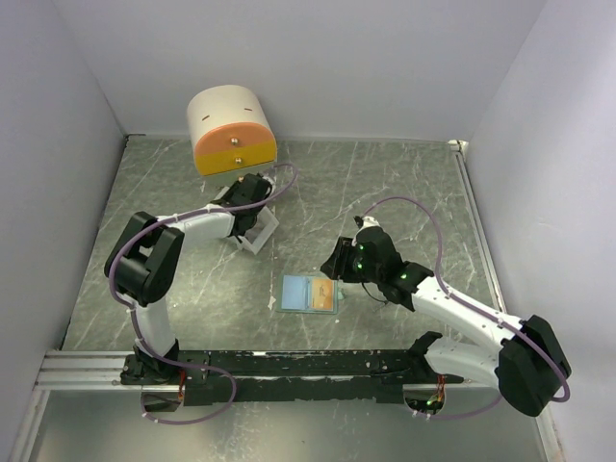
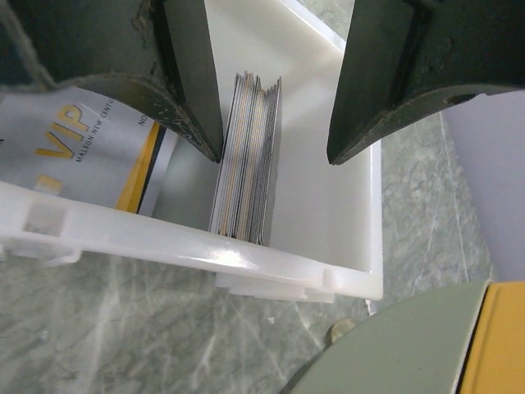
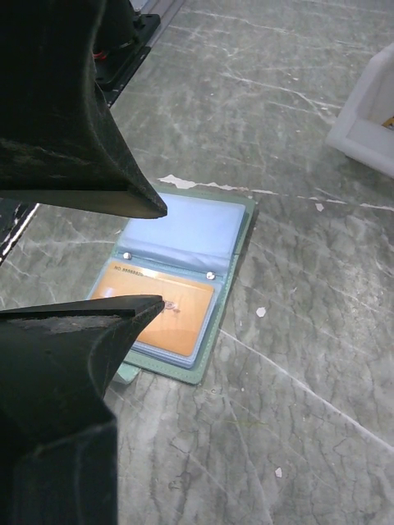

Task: Put the credit cards into the card holder
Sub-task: Pick up the credit card from the storage box.

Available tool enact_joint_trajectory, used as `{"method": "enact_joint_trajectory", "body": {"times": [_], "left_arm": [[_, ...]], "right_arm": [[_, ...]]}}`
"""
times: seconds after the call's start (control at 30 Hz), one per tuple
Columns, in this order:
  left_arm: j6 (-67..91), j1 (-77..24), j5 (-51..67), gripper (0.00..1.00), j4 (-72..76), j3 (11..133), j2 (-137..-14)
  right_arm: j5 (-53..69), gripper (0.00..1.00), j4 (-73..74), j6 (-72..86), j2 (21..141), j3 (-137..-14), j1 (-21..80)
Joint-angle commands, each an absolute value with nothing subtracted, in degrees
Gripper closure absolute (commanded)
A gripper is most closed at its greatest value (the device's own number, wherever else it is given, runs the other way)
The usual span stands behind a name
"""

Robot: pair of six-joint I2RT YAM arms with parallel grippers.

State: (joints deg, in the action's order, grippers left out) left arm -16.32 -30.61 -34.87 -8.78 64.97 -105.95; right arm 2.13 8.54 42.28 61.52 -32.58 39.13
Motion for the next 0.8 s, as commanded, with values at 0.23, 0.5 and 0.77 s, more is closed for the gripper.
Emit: {"method": "enact_joint_trajectory", "body": {"times": [0.23, 0.5, 0.77], "left_arm": [[-16.5, -29.2, -40.3, 0.36, -7.1, 66.3, -105.8], [-18.6, -29.0, -42.0, 0.41, -5.0, 66.2, -106.1], [-19.1, -28.9, -42.3, 0.46, -4.7, 66.5, -107.1]], "right_arm": [[1.6, 0.57, 10.2, 41.7, 59.8, -33.8, 39.4], [1.8, 0.57, 9.8, 41.9, 60.2, -33.7, 39.4], [1.6, 0.57, 10.3, 41.7, 60.0, -33.6, 39.4]]}}
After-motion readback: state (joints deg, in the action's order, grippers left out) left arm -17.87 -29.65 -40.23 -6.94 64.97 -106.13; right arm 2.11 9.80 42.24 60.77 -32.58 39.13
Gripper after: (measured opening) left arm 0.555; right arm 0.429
